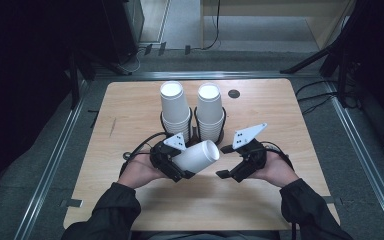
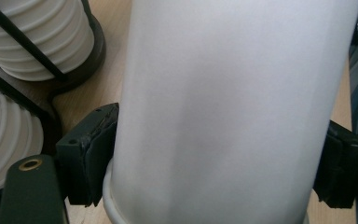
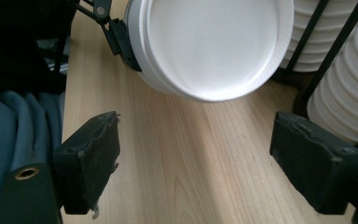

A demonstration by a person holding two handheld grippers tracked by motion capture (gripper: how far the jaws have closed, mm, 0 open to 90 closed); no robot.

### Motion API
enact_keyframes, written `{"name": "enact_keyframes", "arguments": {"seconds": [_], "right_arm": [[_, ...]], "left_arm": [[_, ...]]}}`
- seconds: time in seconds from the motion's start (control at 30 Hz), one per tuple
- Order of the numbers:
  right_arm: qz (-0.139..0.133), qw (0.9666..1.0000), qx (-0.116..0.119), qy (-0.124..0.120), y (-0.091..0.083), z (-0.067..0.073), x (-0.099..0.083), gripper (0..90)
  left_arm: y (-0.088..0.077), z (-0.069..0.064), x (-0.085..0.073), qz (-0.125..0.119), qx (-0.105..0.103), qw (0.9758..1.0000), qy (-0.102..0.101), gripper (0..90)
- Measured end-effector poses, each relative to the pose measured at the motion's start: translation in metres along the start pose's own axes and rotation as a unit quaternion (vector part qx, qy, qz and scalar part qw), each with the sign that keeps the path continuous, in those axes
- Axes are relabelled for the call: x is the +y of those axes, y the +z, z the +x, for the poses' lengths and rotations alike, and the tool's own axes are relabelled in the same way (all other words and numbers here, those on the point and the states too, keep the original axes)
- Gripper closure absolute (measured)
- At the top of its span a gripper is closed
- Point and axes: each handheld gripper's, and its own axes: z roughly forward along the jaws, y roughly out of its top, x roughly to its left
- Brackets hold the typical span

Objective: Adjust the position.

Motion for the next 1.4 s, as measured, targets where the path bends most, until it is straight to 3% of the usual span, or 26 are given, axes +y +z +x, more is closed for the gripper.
{"name": "enact_keyframes", "arguments": {"seconds": [0.27, 0.47, 0.63, 0.8, 1.13, 1.27, 1.4], "right_arm": [[0.021, 0.9996, 0.002, -0.017, 0.008, 0.001, -0.002, 16.1], [0.037, 0.9987, 0.009, -0.033, 0.016, 0.004, -0.001, 16.1], [0.051, 0.9976, 0.014, -0.046, 0.023, 0.007, 0.001, 17.0], [0.071, 0.9955, 0.032, -0.055, 0.032, 0.009, 0.003, 23.1], [0.061, 0.996, 0.041, -0.05, 0.029, 0.009, 0.006, 24.1], [0.059, 0.9963, 0.037, -0.051, 0.026, 0.009, 0.005, 23.9], [0.058, 0.9968, 0.031, -0.045, 0.023, 0.007, 0.002, 23.8]], "left_arm": [[0.021, -0.009, 0.007, 0.041, -0.009, 0.9987, 0.027, 15.1], [0.036, -0.015, 0.012, 0.06, -0.026, 0.997, 0.042, 15.0], [0.041, -0.019, 0.015, 0.062, -0.034, 0.9964, 0.047, 14.9], [0.044, -0.021, 0.016, 0.076, -0.039, 0.9949, 0.053, 14.1], [0.038, -0.02, 0.015, 0.064, -0.04, 0.9959, 0.049, 9.0], [0.03, -0.021, 0.014, 0.037, -0.017, 0.9979, 0.05, 0.9], [0.023, -0.016, 0.011, 0.027, -0.011, 0.9989, 0.037, 0.0]]}}
